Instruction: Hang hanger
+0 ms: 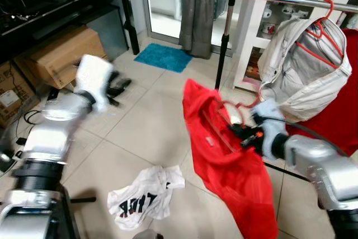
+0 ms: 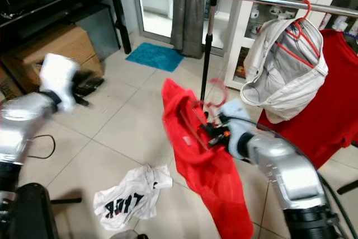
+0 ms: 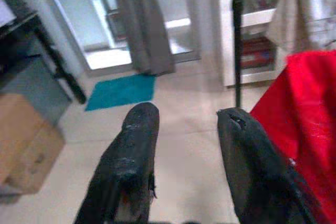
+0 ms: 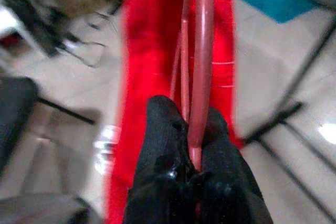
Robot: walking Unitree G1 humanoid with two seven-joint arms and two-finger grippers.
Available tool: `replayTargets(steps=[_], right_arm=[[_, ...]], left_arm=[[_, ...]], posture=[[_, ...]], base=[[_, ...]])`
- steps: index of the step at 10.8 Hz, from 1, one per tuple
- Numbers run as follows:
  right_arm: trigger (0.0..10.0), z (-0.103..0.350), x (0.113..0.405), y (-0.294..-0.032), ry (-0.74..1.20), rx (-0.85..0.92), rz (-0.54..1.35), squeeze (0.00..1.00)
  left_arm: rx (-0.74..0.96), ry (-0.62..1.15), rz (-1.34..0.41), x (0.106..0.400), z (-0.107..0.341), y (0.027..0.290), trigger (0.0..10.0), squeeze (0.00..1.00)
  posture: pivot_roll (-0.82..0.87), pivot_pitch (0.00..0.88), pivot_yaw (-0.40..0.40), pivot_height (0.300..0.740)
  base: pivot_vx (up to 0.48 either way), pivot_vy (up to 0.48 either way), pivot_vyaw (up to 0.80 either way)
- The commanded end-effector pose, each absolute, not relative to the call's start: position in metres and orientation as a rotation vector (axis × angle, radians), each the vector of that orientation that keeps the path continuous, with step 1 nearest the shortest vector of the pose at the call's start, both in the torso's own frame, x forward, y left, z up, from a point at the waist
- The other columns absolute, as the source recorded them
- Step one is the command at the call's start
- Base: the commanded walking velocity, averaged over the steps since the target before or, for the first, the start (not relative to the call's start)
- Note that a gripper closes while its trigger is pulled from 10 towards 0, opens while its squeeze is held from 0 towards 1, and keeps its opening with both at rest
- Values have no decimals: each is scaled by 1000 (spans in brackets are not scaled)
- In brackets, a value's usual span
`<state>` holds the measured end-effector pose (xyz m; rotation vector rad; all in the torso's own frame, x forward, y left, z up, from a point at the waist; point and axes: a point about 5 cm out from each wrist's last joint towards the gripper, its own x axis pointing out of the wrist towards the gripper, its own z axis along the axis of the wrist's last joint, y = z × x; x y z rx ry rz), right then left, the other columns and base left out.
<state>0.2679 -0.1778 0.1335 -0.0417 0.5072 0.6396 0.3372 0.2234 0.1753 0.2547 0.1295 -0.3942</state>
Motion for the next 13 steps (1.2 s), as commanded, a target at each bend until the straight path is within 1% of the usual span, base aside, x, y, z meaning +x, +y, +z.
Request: replayTargets(steps=[1, 2, 3, 4, 5, 7, 8, 10, 12, 13], right_arm=[[0, 157, 264, -169, 422, 10, 768, 0], [0, 160, 260, -168, 411, 2, 814, 0], [0, 164, 252, -164, 387, -21, 907, 0], [0, 169, 239, -158, 363, -17, 1029, 0], [0, 171, 234, -156, 357, -1, 1067, 0], [0, 175, 226, -150, 349, 19, 1136, 0], [0, 176, 223, -148, 344, 23, 1155, 0], [0, 177, 218, -146, 338, 33, 1190, 0], [0, 178, 217, -146, 335, 39, 1197, 0], [0, 178, 215, -146, 335, 40, 1200, 0]], left_arm=[[279, 175, -365, 337, 165, 235, 10000, 1000], [277, 191, -387, 335, 160, 235, 10000, 1000], [231, 195, -463, 332, 156, 232, 10000, 910], [147, 159, -569, 328, 153, 225, 10000, 0], [112, 146, -627, 326, 151, 221, 10000, 0], [3, 173, -867, 312, 141, 201, 10000, 0], [-7, 193, -901, 309, 138, 197, 10000, 0], [9, 195, -848, 315, 133, 198, 0, 0], [4, 189, -853, 315, 133, 199, 0, 0], [9, 181, -826, 317, 132, 201, 0, 0]], posture=[[-45, 0, 64, 740], [-45, 0, 64, 740], [-49, 0, 66, 740], [-52, 2, 69, 740], [-54, 5, 71, 740], [-58, 8, 78, 740], [-60, 8, 81, 740], [-62, 7, 85, 740], [-62, 7, 85, 740], [-64, 5, 88, 740]], base=[[0, 0, 0], [0, 0, 0], [0, 0, 0], [0, 0, 0], [0, 0, 0], [0, 0, 0], [0, 0, 0], [0, 0, 0], [0, 0, 0], [0, 0, 0]])
